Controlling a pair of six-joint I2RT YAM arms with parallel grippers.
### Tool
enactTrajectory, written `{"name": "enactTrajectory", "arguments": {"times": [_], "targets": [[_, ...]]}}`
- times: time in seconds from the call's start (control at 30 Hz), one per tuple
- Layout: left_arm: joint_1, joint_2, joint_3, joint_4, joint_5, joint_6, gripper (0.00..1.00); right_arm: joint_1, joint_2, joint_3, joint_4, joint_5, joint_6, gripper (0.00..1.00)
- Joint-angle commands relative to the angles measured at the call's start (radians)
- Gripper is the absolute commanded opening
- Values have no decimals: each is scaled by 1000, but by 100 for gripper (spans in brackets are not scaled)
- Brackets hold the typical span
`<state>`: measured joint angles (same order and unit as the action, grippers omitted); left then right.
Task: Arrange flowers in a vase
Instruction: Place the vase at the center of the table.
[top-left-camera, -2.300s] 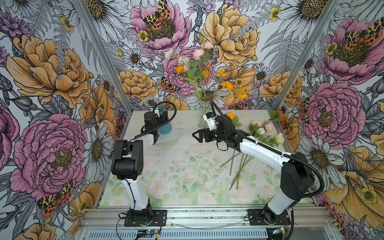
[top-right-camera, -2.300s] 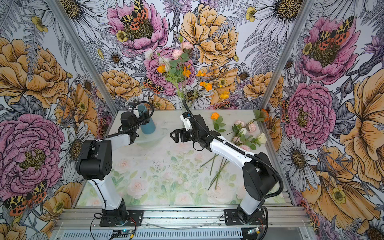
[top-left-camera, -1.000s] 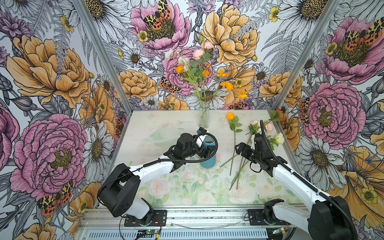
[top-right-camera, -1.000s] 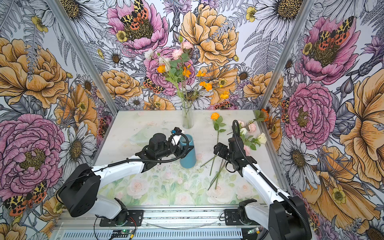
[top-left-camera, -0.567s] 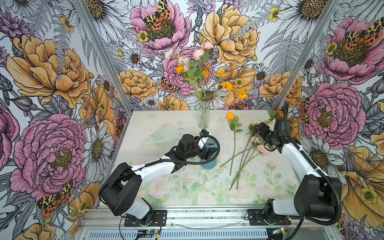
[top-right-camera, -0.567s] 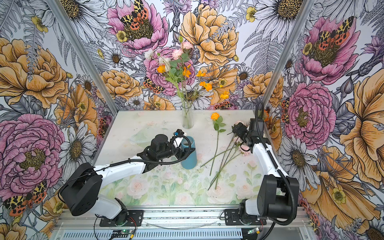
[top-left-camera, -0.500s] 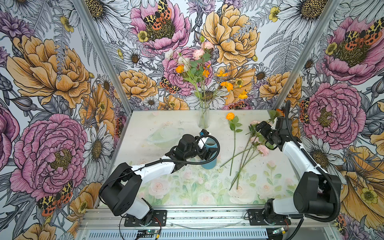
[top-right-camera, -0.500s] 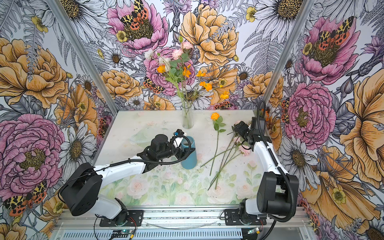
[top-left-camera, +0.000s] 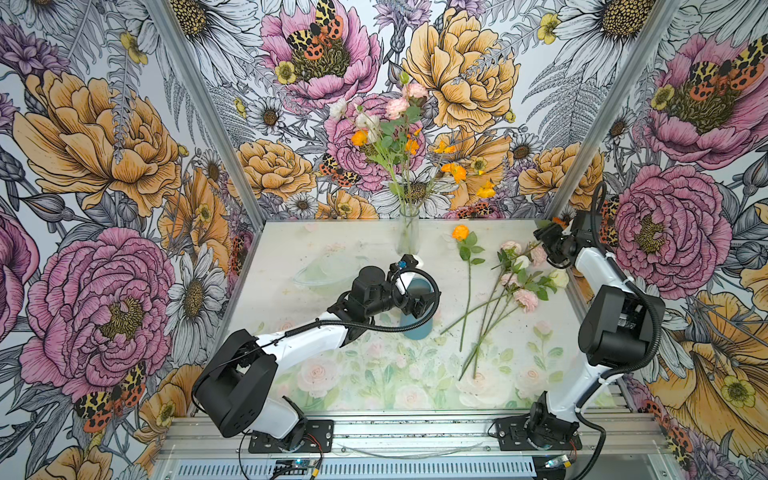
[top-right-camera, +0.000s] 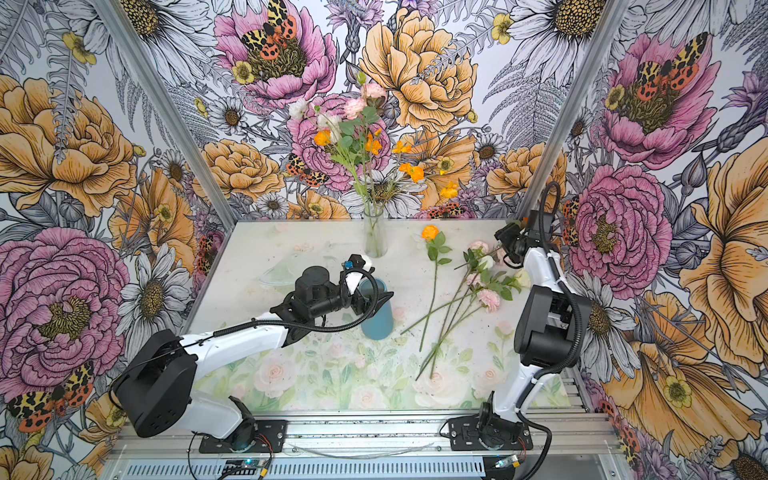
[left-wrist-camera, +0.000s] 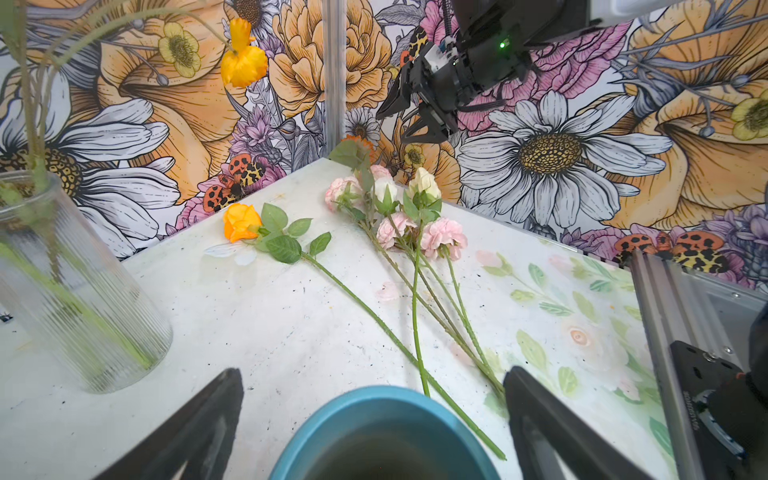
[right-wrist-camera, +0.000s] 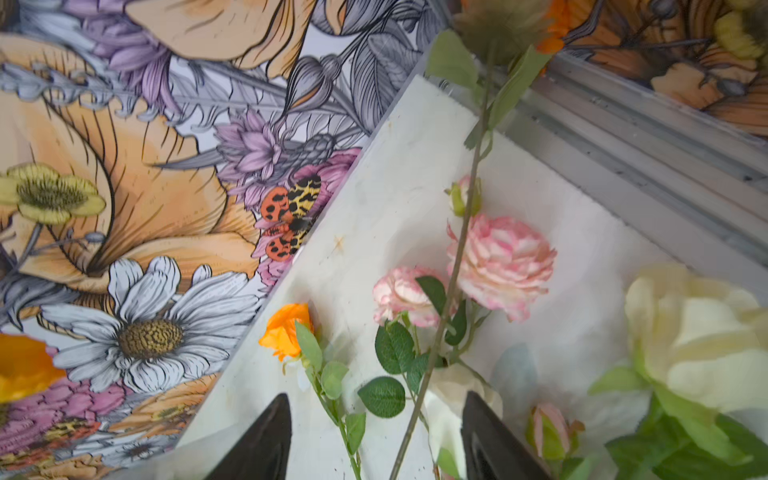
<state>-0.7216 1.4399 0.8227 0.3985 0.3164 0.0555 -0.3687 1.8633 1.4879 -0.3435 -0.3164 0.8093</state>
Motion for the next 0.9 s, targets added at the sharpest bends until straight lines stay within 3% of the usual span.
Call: {"name": "enactTrajectory", "arguments": {"times": [0.0, 0.27, 0.4, 0.67, 0.87], "targets": [[11, -77, 9, 38, 89, 30, 99, -37, 100, 87, 7, -26, 81, 62], [-8, -162, 56, 37, 213, 44, 99, -54, 293, 260, 4, -30, 116, 61], [-17, -144, 63, 41, 194, 47, 99, -49, 384, 351, 4, -39, 105, 55], [-18, -79, 68, 80, 164, 28, 99, -55, 487, 457, -6, 32, 55, 55], [-16, -39, 91, 90, 138, 26, 99, -48, 587, 553, -15, 4, 67, 54]]}}
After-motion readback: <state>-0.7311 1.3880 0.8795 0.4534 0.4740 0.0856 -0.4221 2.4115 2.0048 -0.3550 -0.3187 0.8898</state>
